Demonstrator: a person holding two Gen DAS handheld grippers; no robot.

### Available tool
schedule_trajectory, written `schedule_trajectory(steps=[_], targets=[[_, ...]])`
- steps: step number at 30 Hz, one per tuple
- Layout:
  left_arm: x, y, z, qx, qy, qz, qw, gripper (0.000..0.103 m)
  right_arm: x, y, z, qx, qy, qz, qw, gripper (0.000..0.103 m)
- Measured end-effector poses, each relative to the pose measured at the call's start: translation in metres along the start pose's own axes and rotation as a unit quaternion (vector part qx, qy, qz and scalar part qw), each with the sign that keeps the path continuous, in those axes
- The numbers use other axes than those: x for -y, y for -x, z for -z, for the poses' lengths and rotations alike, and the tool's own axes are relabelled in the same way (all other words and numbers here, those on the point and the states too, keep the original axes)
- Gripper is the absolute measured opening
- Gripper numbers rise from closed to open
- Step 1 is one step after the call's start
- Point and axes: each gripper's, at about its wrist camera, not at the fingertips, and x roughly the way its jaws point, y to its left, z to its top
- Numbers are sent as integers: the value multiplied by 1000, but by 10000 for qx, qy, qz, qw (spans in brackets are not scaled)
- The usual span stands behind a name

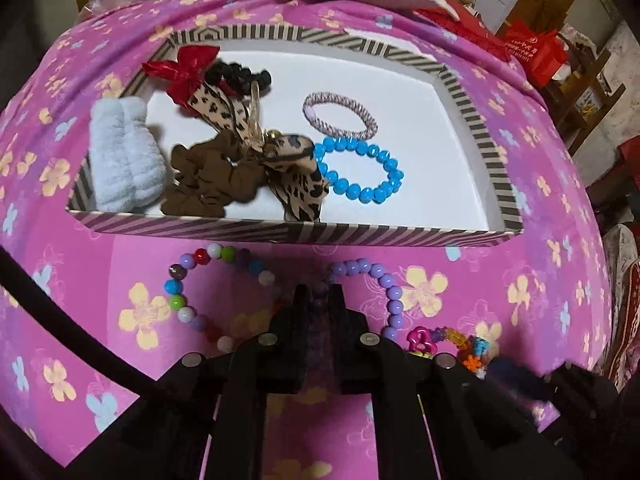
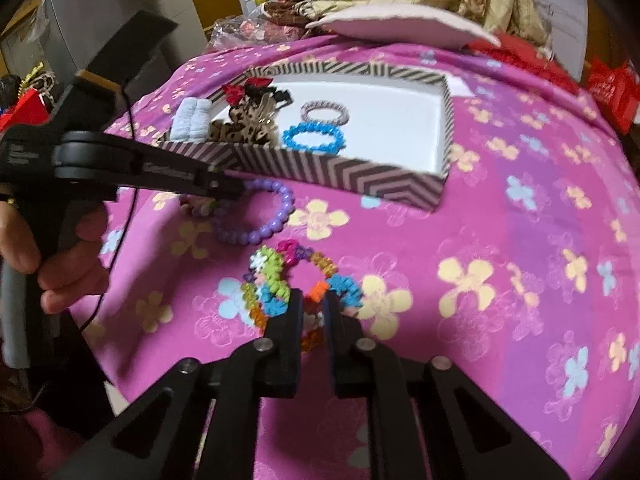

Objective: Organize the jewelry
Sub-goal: 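Grasp the purple bead bracelet with the left tool while the right tool grasps the flower-charm bracelet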

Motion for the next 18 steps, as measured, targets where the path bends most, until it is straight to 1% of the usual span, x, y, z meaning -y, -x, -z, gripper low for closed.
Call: schedule_trajectory(steps=[1,2,3,4,5,7,9,10,15,18], targets=[[0,3,0,25,-4,21,10000,26,0,0,-1,-14,-45,-4,10000,52],[1,5,1,44,-7,42,10000,26,0,-2,-2,-41,-70,-23,10000,56],[0,8,1,55,-6,53,10000,26,-1,-6,-3,-129,-41,-52,9999,56],[1,10,1,69,2,73,9999,26,-4,-10,-4,-175,24,-55,9998,53],[1,11,2,74,8,89,9999,26,-5,-13,-4,-158,40,-9,9999,49],[2,13,2,86,15,106,9999,26,-2,-15,-2,-101,-60,17,9999,21],[1,16,3,99,37,126,9999,26,3,-14,-1,-60,-195,-143,9997,8],[0,17,4,107,46,132,9998,26,3,-11,0,-41,-179,-162,9997,4],[-5,31,2,207,149,263,9993,26,-2,9,-4,167,-87,-273,9995,2],[-5,41,2,309,136,266,9991,26,-4,24,-10,322,-67,-305,9990,2]])
